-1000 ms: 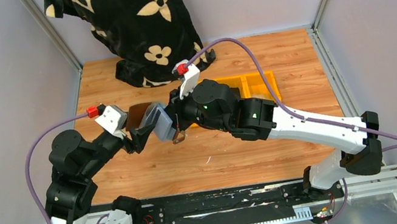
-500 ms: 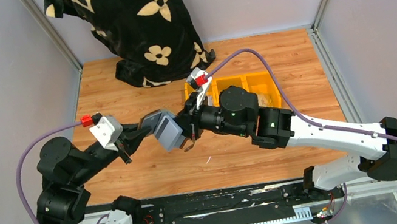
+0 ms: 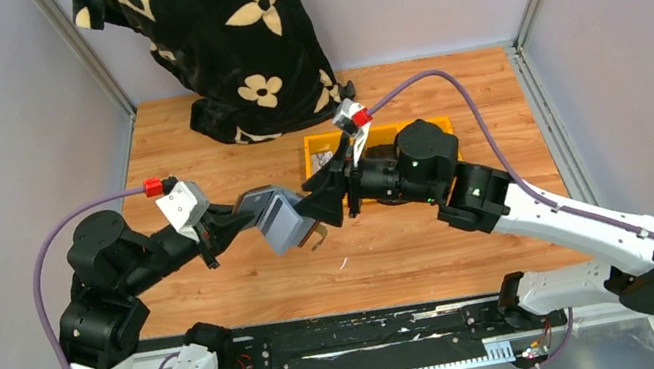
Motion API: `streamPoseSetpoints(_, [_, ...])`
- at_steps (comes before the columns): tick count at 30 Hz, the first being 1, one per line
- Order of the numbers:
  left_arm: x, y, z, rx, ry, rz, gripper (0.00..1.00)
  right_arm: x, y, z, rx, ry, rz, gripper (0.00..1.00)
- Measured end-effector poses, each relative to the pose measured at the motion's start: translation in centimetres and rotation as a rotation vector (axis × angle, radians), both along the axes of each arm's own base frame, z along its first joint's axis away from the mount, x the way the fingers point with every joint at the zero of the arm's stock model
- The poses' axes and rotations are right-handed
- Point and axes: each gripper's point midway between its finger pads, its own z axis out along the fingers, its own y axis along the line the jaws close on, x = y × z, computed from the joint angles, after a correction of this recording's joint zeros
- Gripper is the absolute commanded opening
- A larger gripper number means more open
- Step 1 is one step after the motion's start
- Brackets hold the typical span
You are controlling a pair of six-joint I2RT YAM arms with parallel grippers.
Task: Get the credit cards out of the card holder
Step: Remove the credit card from the card holder.
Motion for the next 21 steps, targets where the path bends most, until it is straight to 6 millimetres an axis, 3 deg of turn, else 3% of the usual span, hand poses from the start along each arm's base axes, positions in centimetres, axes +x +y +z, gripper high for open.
streamPoseSetpoints(3, [0.7,0.6,-0.3,0.017,-0.004,0.051,0.00,1.2,-2.1,-0.2,-0.034,-0.002,-0.054,0.73])
streamPoseSetpoints(8, [1.3,1.2,-0.4,0.031,-0.009,0.097,0.00,2.6,-4.7,1.2,-0.023,-0.020,-0.130,0.76])
streamPoseSetpoints(13, [0.7,0.8,-0.4,0.023,0.000,0.065,0.00,1.6,-3.5,1.9,0.014,-0.022,-0.041,0.77])
streamPoseSetpoints(21, [-0.5,0.0,-0.9,0.011,0.049,-0.011,0.00,0.4,-0.5,-0.3,-0.029,-0.020,0.111,0.77])
